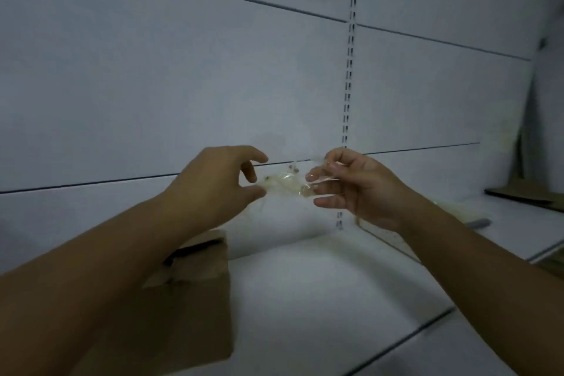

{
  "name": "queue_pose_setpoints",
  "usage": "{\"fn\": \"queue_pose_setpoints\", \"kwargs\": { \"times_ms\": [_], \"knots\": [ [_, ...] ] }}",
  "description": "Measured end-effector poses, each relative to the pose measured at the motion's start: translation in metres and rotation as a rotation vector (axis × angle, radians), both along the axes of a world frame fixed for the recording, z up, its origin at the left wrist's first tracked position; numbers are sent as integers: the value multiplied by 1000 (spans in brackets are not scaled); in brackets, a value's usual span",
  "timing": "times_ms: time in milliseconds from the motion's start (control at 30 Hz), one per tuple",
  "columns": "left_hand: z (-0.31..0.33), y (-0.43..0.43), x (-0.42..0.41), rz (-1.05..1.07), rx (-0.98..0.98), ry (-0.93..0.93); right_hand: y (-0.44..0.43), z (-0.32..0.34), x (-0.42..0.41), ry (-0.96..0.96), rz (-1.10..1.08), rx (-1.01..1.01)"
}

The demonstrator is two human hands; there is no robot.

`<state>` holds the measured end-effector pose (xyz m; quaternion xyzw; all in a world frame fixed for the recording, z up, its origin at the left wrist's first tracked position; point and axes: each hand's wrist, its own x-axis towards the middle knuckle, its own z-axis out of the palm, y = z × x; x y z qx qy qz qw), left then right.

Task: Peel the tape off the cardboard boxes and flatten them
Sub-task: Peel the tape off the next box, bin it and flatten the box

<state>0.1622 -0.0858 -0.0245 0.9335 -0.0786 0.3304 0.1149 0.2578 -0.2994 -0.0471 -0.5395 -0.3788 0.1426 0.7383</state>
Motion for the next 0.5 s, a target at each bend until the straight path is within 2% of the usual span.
{"fn": "queue_pose_setpoints", "kwargs": {
  "times_ms": [200,333,433,500],
  "knots": [
    [6,-63,23,-193,-26,-42,-117,24,2,-201,-448,-202],
    [-6,-105,45,-279,24,-48,-173,33,15,-277,-583,-249],
    [-5,-128,72,-265,126,-69,-204,28,35,-382,-704,-303],
    [-2,-143,96,-250,99,-95,-226,24,53,-424,-771,-325]
  ]
}}
